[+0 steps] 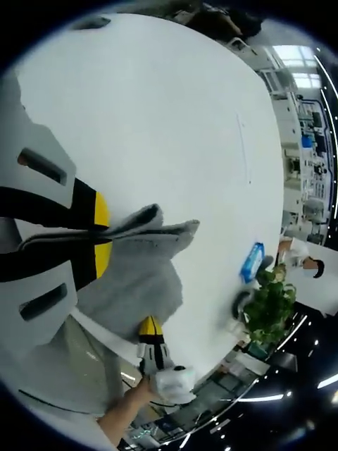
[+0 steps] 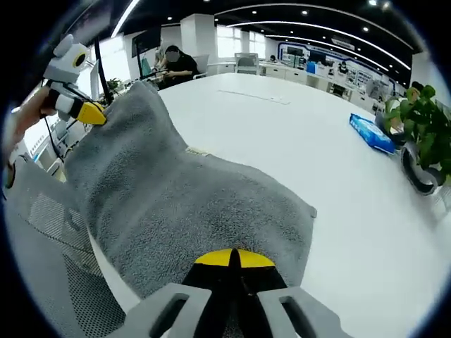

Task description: Open the folded towel by lifting each exposed corner and separating the folded layers until the towel lies flat within the target outline without major curled edges

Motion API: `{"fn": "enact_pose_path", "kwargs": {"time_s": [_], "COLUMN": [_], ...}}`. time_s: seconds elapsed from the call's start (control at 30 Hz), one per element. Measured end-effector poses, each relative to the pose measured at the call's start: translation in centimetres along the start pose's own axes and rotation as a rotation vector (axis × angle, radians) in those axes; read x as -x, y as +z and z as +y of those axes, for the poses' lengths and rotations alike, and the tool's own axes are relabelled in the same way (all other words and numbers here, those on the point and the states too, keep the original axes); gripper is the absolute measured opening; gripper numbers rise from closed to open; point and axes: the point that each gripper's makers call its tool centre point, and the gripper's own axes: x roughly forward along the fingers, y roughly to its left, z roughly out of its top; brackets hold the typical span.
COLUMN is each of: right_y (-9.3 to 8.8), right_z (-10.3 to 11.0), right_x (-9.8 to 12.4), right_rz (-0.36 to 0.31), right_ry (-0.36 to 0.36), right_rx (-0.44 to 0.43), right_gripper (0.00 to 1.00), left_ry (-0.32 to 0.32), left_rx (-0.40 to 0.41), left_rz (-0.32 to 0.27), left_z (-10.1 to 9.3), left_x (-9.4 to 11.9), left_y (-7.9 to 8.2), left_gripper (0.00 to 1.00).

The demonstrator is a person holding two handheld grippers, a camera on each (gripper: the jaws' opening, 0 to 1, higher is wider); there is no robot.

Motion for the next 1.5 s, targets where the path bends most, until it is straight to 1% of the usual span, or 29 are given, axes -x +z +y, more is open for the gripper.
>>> {"fn": "enact_pose_path", "kwargs": {"time_s": [0.03,0.17,0.3,0.4,0.53,0.6,0.7,0.9,1.03,1.1,1.13,1.17,1.2,1.23,1.27,1.3,1.33,1.37,1.4,1.43,1.5], "right_y": [0.0,0.0,0.0,0.0,0.0,0.0,0.1,0.0,0.1,0.2,0.3,0.6,1.1,1.6,1.8,2.0,2.1,2.3,2.5,2.4,2.3], "right_z": [0.0,0.0,0.0,0.0,0.0,0.0,0.0,0.0,0.0,-0.1,0.0,0.1,0.2,0.3,0.3,0.5,0.8,1.5,2.1,3.0,4.7], "right_x": [0.0,0.0,0.0,0.0,-0.1,-0.1,-0.1,-0.1,-0.1,0.0,0.1,0.4,0.6,0.9,1.0,1.2,1.3,1.2,1.1,1.0,0.7], "right_rz": [-0.001,-0.003,-0.005,-0.006,-0.007,-0.007,-0.007,-0.006,-0.007,-0.012,-0.018,-0.032,-0.053,-0.083,-0.091,-0.098,-0.102,-0.107,-0.108,-0.1,-0.081], "right_ry": [0.0,-0.002,-0.001,-0.001,-0.001,-0.001,-0.003,-0.01,-0.012,-0.008,-0.002,0.007,0.017,0.024,0.023,0.024,0.029,0.041,0.061,0.092,0.151], "right_rx": [0.002,0.006,0.006,0.011,0.009,0.013,0.02,0.031,0.053,0.032,0.002,-0.057,-0.074,-0.081,-0.08,-0.069,-0.057,-0.023,-0.007,0.003,0.016], "right_gripper": [0.0,0.0,0.0,0.0,0.0,0.0,0.0,0.0,0.0,0.0,0.0,0.0,0.0,0.04,0.06,0.07,0.06,0.06,0.05,0.05,0.04], "left_ry": [0.005,0.017,0.026,0.041,0.052,0.07,0.096,0.114,0.11,0.111,0.109,0.116,0.122,0.121,0.123,0.122,0.124,0.129,0.114,0.084,0.051], "left_rx": [0.018,0.061,0.075,0.086,0.095,0.085,0.023,0.003,-0.03,-0.042,-0.052,-0.068,-0.075,-0.082,-0.079,-0.068,-0.067,-0.08,-0.111,-0.153,-0.182], "left_rz": [0.008,0.025,0.035,0.059,0.088,0.115,0.146,0.152,0.142,0.133,0.124,0.101,0.076,0.044,0.016,-0.016,-0.03,-0.062,-0.082,-0.092,-0.085], "left_z": [0.5,1.8,2.4,3.3,3.9,4.2,4.3,4.5,4.5,4.6,4.5,4.6,4.7,4.6,4.6,4.4,4.3,4.0,3.4,2.4,0.9], "left_x": [-0.2,-0.9,-1.6,-2.4,-3.2,-3.6,-4.2,-4.5,-4.5,-4.3,-4.2,-3.9,-3.6,-3.2,-2.9,-2.4,-2.2,-1.9,-2.0,-2.2,-2.9], "left_y": [-0.6,-1.9,-2.7,-3.5,-4.4,-5.0,-5.6,-5.6,-5.6,-5.5,-5.4,-5.0,-4.7,-4.2,-3.7,-3.0,-2.6,-1.8,-1.2,-0.8,-0.7], "left_gripper": [0.04,0.04,0.04,0.04,0.04,0.05,0.05,0.05,0.06,0.07,0.07,0.09,0.09,0.1,0.11,0.12,0.12,0.12,0.12,0.12,0.12]}}
